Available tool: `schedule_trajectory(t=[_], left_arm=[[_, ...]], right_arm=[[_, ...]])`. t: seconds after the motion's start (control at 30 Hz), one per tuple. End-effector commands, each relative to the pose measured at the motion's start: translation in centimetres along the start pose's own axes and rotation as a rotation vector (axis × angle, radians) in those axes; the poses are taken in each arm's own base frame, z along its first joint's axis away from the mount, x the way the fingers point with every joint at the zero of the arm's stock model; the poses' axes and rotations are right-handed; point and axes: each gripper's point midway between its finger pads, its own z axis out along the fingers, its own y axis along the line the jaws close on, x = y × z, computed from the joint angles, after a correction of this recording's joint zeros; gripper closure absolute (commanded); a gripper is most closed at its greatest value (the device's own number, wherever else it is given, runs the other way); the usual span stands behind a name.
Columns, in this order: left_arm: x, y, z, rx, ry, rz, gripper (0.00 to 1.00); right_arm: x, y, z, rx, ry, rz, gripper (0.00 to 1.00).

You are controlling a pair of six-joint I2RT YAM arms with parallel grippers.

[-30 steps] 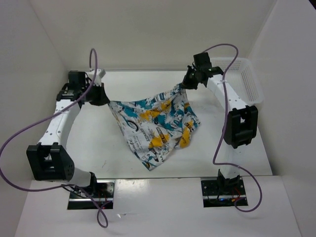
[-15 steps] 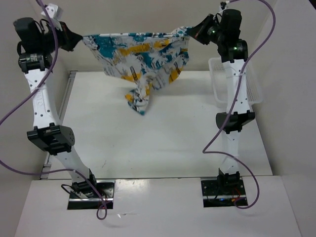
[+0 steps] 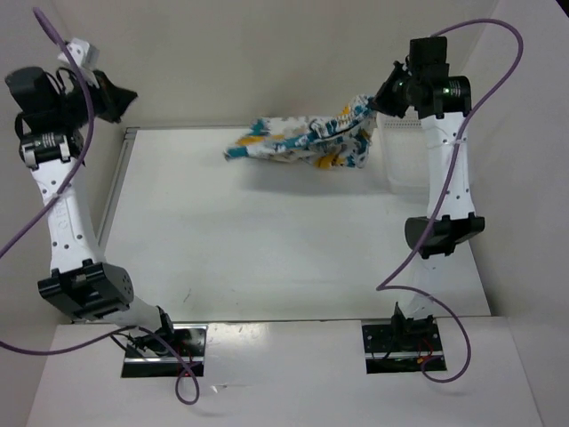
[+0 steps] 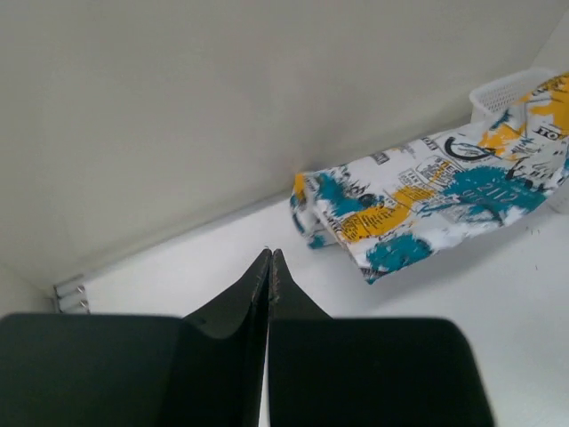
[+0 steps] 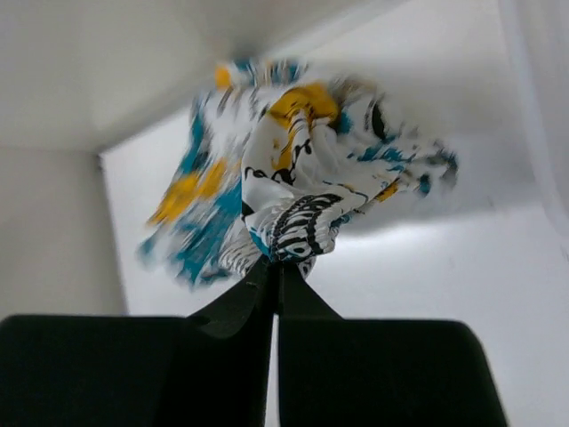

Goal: Fold and stack the shorts
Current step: Flatten the shorts out

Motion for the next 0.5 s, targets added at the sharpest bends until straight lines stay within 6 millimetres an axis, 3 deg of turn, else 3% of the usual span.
schedule_trajectory(t=[0.0,0.03,0.07,0.1,0.13,0.17,0.2,0.23,0.27,0.3,0.33,0.4,0.47], left_arm=[[5.7,-2.2,-1.6,0.020,0.079,-0.085,1.00],[7.7,-2.9,-1.9,0.034,0.105,-0.117,1.00],[9.7,-3.7,-2.1,0.059,0.127,-0.149,1.00],[10.6,-4.6,-2.8,0.069,0.121,-0.144,1.00],[15.2,-5.6,-2.9,0.084,0.189,-0.221,1.00],[16.8,-6.7,-2.9,0.104,0.215,-0.247,1.00],[17.9,-8.0,-3.4,0.119,0.240,-0.272,1.00],[19.6,-8.8,-3.7,0.118,0.277,-0.304,1.00],[22.4,-10.5,-4.3,0.137,0.346,-0.364,1.00],[23.9,-11.0,-4.5,0.115,0.389,-0.380,1.00],[25.3,-11.8,-4.7,0.121,0.427,-0.402,1.00],[29.0,-14.2,-5.2,0.138,0.535,-0.442,1.00],[30.8,-15.6,-4.9,0.172,0.576,-0.448,1.00]], right_arm=[[4.3,-1.6,-3.2,0.140,0.072,-0.033,0.98],[6.1,-1.6,-3.0,0.152,0.109,-0.023,0.97],[9.9,-3.9,-3.1,0.209,0.198,-0.030,0.95],[10.9,-3.7,-2.6,0.163,0.205,-0.009,0.91],[12.7,-4.4,-2.5,0.153,0.242,0.008,0.91],[16.9,-7.4,-2.6,0.192,0.331,0.039,0.91],[18.1,-8.1,-2.0,0.176,0.334,0.054,0.91],[22.7,-11.5,-1.5,0.247,0.431,0.076,0.94],[23.8,-12.1,-2.1,0.239,0.432,0.092,0.95],[24.5,-12.6,-1.7,0.229,0.417,0.099,0.95],[27.2,-14.8,-1.8,0.272,0.462,0.114,0.98],[28.1,-15.4,-2.4,0.270,0.452,0.132,0.98],[30.0,-16.7,-2.7,0.296,0.489,0.154,0.98]])
